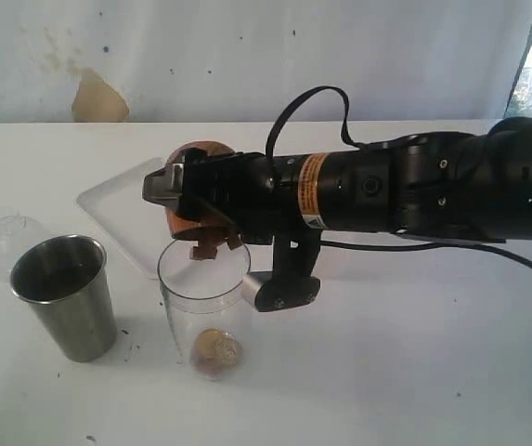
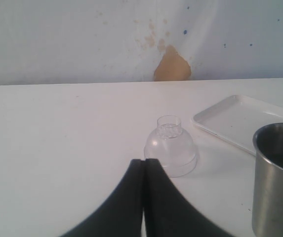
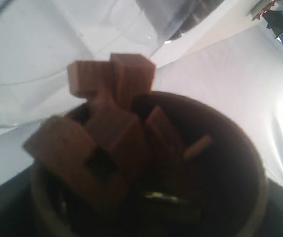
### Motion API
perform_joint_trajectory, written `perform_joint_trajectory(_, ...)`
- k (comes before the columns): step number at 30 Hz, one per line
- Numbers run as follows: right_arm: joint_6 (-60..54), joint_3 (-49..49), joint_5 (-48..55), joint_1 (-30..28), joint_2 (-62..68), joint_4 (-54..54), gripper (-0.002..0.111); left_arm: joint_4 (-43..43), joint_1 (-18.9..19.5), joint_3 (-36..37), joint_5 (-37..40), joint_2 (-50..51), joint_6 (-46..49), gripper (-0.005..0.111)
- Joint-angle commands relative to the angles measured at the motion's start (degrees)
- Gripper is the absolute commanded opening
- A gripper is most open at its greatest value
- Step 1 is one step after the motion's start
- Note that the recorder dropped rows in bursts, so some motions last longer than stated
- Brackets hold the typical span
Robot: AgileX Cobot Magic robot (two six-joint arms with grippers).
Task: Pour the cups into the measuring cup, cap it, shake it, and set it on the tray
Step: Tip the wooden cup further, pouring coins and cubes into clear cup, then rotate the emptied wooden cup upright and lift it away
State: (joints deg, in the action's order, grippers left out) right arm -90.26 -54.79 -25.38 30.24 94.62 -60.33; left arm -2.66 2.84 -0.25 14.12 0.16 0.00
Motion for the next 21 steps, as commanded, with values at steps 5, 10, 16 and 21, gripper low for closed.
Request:
perform_joint_trajectory(5,-2.5,0.3,-2.5,0.0,-0.8,4.5,0.000,0.3,-0.2,0.3,-0.7,-0.2,0.0,0.000)
perform_joint_trajectory(10,-2.5,0.3,-2.0,0.0,-0.8,4.6,0.000,0.3,-0.2,0.3,-0.7,-0.2,0.0,0.000)
perform_joint_trajectory(16,-2.5,0.3,-1.7,0.0,-0.8,4.6,0.000,0.3,-0.2,0.3,-0.7,-0.2,0.0,0.000)
perform_joint_trajectory(21,-1.6,0.3,-1.7,0.0,-0.8,5.1,0.000,0.3,-0.2,0.3,-0.7,-0.2,0.0,0.000)
